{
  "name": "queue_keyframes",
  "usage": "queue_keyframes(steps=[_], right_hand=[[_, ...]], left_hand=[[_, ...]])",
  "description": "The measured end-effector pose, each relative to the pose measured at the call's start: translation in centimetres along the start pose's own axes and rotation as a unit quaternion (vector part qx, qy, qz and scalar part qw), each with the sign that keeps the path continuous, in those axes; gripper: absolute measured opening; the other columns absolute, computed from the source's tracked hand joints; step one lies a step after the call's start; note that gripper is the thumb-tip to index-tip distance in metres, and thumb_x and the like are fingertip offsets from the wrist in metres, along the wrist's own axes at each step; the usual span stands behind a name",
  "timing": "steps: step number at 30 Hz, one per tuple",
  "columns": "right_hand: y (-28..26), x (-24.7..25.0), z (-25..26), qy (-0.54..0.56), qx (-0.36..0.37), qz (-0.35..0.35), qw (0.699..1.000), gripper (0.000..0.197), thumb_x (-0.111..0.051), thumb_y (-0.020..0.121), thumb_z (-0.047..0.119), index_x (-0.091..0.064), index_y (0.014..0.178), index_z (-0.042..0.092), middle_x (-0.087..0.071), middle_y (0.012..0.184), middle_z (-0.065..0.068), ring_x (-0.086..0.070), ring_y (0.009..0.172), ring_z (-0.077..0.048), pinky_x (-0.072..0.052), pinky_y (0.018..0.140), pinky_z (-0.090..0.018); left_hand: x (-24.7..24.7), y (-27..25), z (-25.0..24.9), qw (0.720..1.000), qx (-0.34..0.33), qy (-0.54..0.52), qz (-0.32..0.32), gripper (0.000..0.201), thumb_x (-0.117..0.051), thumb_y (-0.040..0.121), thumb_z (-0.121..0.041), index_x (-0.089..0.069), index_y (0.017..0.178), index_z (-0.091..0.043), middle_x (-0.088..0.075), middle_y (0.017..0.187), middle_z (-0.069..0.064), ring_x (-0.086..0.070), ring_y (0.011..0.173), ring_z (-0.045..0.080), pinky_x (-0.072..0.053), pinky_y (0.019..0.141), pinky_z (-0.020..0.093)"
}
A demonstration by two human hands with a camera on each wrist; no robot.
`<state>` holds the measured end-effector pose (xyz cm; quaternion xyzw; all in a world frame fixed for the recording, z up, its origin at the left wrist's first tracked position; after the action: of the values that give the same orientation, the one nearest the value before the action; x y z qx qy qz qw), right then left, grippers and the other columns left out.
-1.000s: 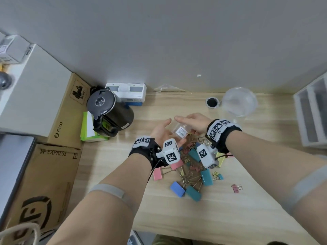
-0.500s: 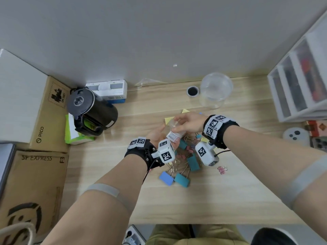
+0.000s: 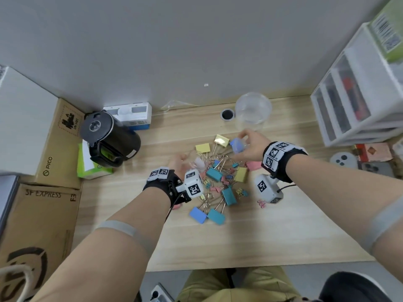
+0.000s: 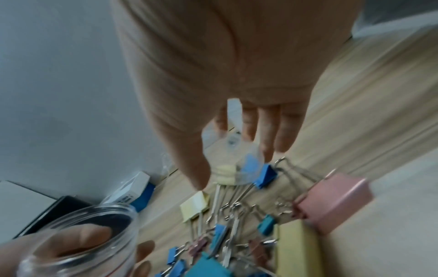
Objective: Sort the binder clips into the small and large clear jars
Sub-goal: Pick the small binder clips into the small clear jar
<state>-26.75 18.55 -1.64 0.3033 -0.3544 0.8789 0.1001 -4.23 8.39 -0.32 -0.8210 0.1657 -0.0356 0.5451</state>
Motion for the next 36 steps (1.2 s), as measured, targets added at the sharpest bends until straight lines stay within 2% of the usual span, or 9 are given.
queue_keyframes(steps=[2,6,12,14,19,25,29,32,36], right_hand=[[-0.7,1.5,-1.6,-0.053,-0.048,-0.052,0.996,0.081,-0.087,0.059,0.05,-0.044,0.123,0.028,-0.042,0.121,-0.003,-0.056,0.092,-0.023,-0.052,0.079,-0.038],[-1.6,2.4,-5.3,-0.119,-0.12,-0.098,0.981,0.062,-0.07,0.074,0.042,-0.045,0.127,0.022,-0.039,0.131,-0.013,-0.051,0.106,-0.031,-0.049,0.09,-0.043],[-2.3,-0.5,-8.5,-0.143,-0.182,-0.123,0.965,0.039,-0.057,0.087,0.033,-0.048,0.122,0.017,-0.039,0.122,-0.016,-0.048,0.109,-0.037,-0.042,0.081,-0.042],[-2.2,-1.5,-9.0,-0.156,-0.178,-0.141,0.961,0.034,-0.051,0.091,0.029,-0.05,0.121,0.015,-0.041,0.121,-0.017,-0.045,0.113,-0.037,-0.04,0.081,-0.041],[-2.2,-3.0,-10.1,-0.165,-0.183,-0.113,0.963,0.038,-0.056,0.085,0.022,-0.045,0.12,0.013,-0.042,0.122,-0.015,-0.039,0.116,-0.033,-0.036,0.075,-0.04],[-2.8,-3.4,-9.8,-0.082,-0.18,-0.161,0.967,0.045,-0.065,0.077,0.03,-0.043,0.112,0.012,-0.044,0.116,-0.01,-0.047,0.106,-0.029,-0.046,0.077,-0.038],[-4.0,-2.7,-9.3,-0.066,-0.124,-0.005,0.99,0.018,-0.067,0.082,0.024,-0.061,0.096,0.013,-0.062,0.094,-0.004,-0.061,0.082,-0.024,-0.045,0.066,-0.027],[-5.0,-4.3,-9.1,-0.149,-0.124,0.107,0.975,0.034,-0.081,0.052,0.039,-0.059,0.065,0.017,-0.061,0.064,-0.004,-0.056,0.059,-0.023,-0.046,0.054,-0.031],[-5.3,-6.2,-9.3,-0.177,-0.139,0.118,0.967,0.039,-0.082,0.059,0.042,-0.062,0.072,0.011,-0.067,0.065,-0.004,-0.062,0.058,-0.021,-0.053,0.058,-0.028]], left_hand=[[-0.6,-0.3,0.1,1.0,0.008,-0.011,0.015,0.037,-0.038,0.104,-0.032,-0.053,0.118,-0.002,-0.073,0.077,0.021,-0.061,0.073,0.03,-0.05,0.069,0.041],[-1.7,0.4,0.8,0.998,0.024,-0.038,0.042,0.049,-0.036,0.103,-0.039,-0.056,0.12,0.002,-0.07,0.093,0.018,-0.06,0.071,0.028,-0.054,0.064,0.033],[-2.5,1.8,2.7,0.998,-0.001,-0.053,0.046,0.042,-0.037,0.101,-0.032,-0.057,0.122,-0.001,-0.074,0.085,0.018,-0.064,0.072,0.029,-0.053,0.068,0.038],[-2.5,2.3,3.1,0.998,-0.007,-0.045,0.041,0.042,-0.035,0.102,-0.031,-0.06,0.113,0.001,-0.074,0.083,0.019,-0.062,0.073,0.03,-0.052,0.067,0.037],[-2.4,2.9,4.3,0.999,0.009,-0.027,0.022,0.042,-0.037,0.098,-0.033,-0.061,0.119,-0.004,-0.069,0.096,0.021,-0.062,0.075,0.033,-0.056,0.054,0.034],[-2.8,3.0,4.0,0.999,0.016,-0.011,0.048,0.036,-0.036,0.1,-0.029,-0.063,0.099,-0.006,-0.066,0.089,0.019,-0.06,0.069,0.032,-0.054,0.046,0.031],[-3.3,2.2,3.1,0.999,0.014,-0.001,0.05,0.044,-0.04,0.099,-0.032,-0.061,0.122,-0.003,-0.066,0.098,0.019,-0.06,0.071,0.032,-0.054,0.049,0.031],[-3.3,1.8,2.6,0.999,0.014,0.003,0.05,0.049,-0.041,0.096,-0.032,-0.057,0.132,-0.003,-0.062,0.109,0.021,-0.06,0.073,0.031,-0.053,0.053,0.03],[-2.8,1.7,2.4,0.997,0.03,0.006,0.073,0.05,-0.035,0.101,-0.037,-0.06,0.124,0.0,-0.066,0.092,0.02,-0.062,0.068,0.031,-0.051,0.05,0.026]])
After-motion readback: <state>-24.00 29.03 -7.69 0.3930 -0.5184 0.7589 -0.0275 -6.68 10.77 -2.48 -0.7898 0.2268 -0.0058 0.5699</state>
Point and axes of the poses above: each hand's wrist, its own y-axis towards the middle knuckle, its own x-axis out of the back of the hand, z = x × y, the point moved 1 cm from there along y, towards the middle knuckle
